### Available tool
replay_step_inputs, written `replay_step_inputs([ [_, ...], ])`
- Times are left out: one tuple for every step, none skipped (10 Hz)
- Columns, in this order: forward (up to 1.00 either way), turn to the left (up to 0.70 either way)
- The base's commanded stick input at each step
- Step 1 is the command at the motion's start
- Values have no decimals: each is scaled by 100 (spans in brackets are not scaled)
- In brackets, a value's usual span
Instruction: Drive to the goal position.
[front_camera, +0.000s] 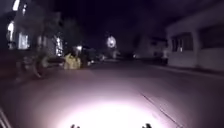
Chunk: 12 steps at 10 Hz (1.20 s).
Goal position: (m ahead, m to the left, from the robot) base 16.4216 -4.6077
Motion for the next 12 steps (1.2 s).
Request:
replay_step_inputs([
  [85, 0],
  [85, 0],
  [85, 0],
  [85, 0],
  [85, 0],
  [85, 0],
  [85, 0],
  [85, 0],
  [85, 0],
  [85, 0],
  [85, 0],
  [85, 0],
])
